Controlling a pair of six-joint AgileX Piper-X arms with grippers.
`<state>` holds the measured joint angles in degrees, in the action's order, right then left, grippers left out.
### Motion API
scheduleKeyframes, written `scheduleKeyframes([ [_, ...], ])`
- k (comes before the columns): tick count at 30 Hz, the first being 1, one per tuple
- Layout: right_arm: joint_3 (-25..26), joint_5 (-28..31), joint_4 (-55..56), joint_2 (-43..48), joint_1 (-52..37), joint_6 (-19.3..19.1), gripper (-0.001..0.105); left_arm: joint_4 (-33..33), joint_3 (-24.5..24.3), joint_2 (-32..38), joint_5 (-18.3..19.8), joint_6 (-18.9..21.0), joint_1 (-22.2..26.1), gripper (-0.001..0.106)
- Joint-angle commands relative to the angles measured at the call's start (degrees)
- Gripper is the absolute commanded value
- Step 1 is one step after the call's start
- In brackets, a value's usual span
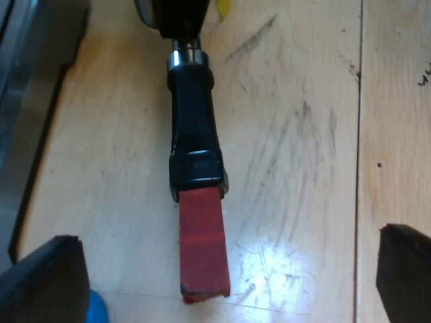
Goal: Put the handle in the coffee machine
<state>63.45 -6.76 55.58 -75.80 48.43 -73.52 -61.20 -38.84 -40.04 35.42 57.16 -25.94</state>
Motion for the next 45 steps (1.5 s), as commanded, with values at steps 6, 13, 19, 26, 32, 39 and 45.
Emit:
scheduleKeyframes([
  [6,4.56,-3.95,0.24,2.87,-0.14,1.79,0.0,2.88,-0.33,0.32,0.85,-0.04,0.14,0.064],
  [13,7.54,-4.74,1.04,2.87,-0.04,1.68,0.0,6.32,-0.33,0.32,-0.08,-0.04,0.14,0.07],
  [19,8.08,-6.46,2.65,2.87,0.18,1.4,0.0,7.58,-0.33,-1.61,-0.73,-0.04,0.14,0.071],
  [26,8.28,-5.79,2.51,2.87,2.61,1.1,0.0,7.58,-0.33,-6.79,-0.73,-0.04,0.14,0.071],
  [32,8.28,-3.55,2.51,2.87,2.62,1.12,0.0,7.34,0.22,-8.14,-0.44,-1.04,0.14,0.071],
  [39,8.28,-3.38,2.51,2.87,2.62,1.12,0.0,7.45,1.95,-8.14,-0.44,-2.15,0.14,0.071],
  [45,8.28,-3.38,2.51,2.87,2.62,1.12,0.0,8.72,1.95,-8.14,0.18,-2.14,0.14,0.068],
])
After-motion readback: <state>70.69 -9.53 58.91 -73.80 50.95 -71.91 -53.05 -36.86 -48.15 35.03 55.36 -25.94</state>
